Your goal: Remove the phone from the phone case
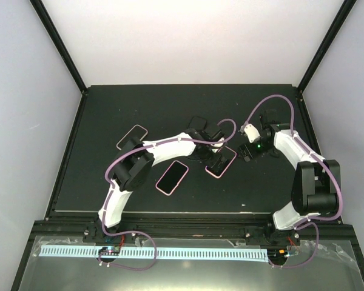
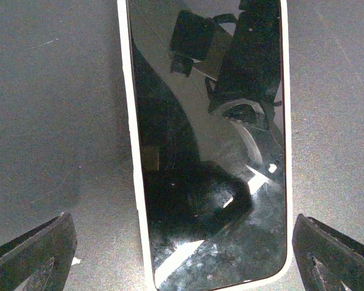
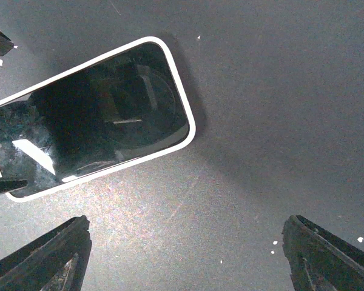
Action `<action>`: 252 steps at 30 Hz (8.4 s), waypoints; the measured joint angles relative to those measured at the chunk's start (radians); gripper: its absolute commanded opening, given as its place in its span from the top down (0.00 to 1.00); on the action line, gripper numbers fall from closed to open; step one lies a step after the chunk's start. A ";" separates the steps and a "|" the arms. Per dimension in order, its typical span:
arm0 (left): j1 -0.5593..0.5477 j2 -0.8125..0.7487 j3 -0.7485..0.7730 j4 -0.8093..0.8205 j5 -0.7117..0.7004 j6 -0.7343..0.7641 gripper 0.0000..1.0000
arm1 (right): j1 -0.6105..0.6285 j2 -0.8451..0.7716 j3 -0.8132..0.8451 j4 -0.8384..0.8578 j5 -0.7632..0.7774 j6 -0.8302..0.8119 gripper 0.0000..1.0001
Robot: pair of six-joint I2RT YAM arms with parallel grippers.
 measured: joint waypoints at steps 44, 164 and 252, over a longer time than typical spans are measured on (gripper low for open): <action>-0.103 -0.039 -0.144 0.060 -0.271 0.092 0.01 | -0.020 0.026 0.123 -0.050 -0.061 -0.031 0.11; 0.130 -0.669 -0.808 1.024 0.095 -0.771 0.81 | 0.380 -0.205 0.057 0.019 -0.110 0.137 0.41; 0.307 -0.898 -0.718 0.722 1.142 -0.166 0.98 | 0.534 -0.324 0.083 -0.383 -0.673 -0.546 0.82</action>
